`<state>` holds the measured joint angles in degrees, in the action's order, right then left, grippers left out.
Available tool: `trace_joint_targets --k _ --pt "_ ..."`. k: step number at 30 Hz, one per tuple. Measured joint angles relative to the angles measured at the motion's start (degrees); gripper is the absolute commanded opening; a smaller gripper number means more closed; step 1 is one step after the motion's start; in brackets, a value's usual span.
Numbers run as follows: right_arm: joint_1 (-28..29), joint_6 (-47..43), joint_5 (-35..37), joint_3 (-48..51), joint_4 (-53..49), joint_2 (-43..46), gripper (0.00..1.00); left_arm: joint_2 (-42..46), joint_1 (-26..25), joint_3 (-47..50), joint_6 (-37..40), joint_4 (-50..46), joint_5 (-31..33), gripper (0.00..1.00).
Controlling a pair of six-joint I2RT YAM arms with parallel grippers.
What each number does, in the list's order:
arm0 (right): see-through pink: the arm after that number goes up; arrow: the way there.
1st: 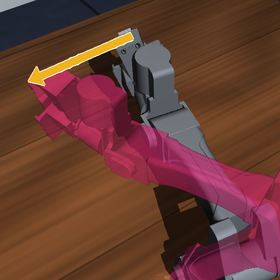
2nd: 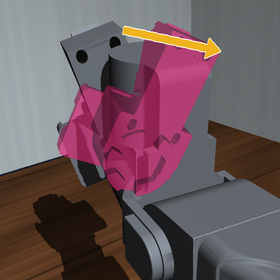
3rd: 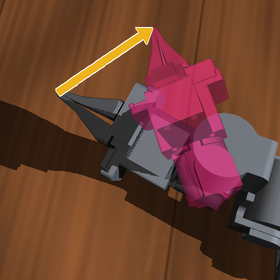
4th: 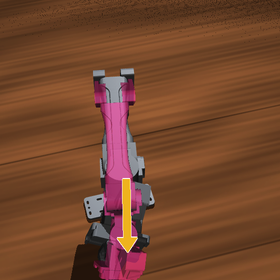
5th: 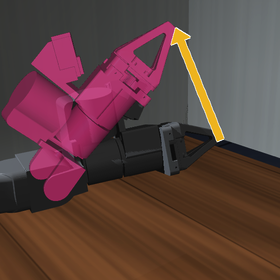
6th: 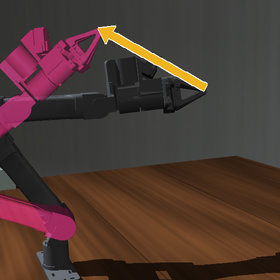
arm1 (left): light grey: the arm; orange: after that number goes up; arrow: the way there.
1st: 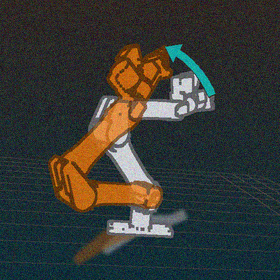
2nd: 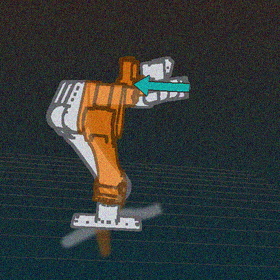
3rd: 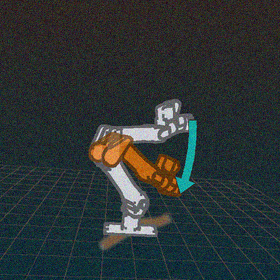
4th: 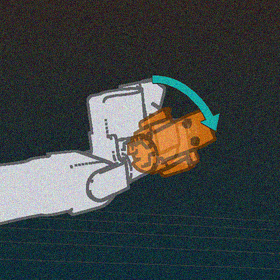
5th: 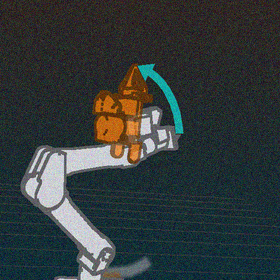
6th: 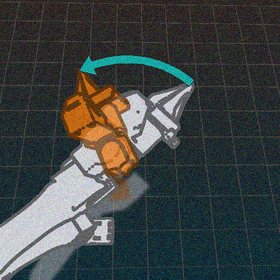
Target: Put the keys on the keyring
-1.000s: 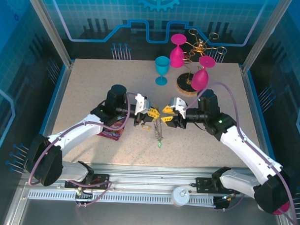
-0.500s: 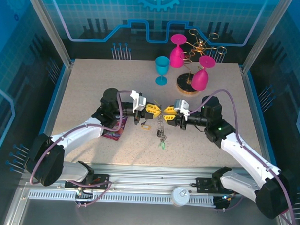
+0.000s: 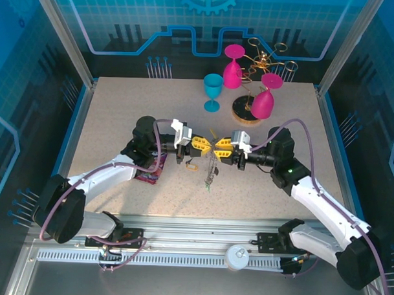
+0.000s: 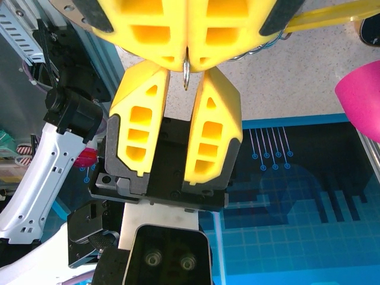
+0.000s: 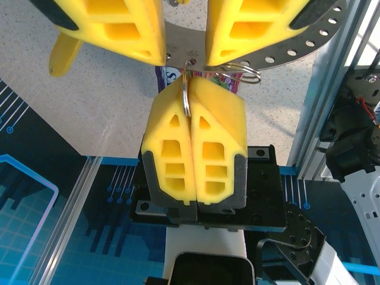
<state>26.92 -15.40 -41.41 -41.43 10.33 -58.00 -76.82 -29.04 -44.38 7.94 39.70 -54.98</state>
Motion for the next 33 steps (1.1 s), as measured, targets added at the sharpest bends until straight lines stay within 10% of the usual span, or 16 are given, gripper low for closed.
trace_joint_targets --k 33 --pt "0.0 3.7 -3.4 -0.7 2.7 -4.8 0.00 -0.3 0.4 0.0 2.7 -2.7 -0.1 0.09"
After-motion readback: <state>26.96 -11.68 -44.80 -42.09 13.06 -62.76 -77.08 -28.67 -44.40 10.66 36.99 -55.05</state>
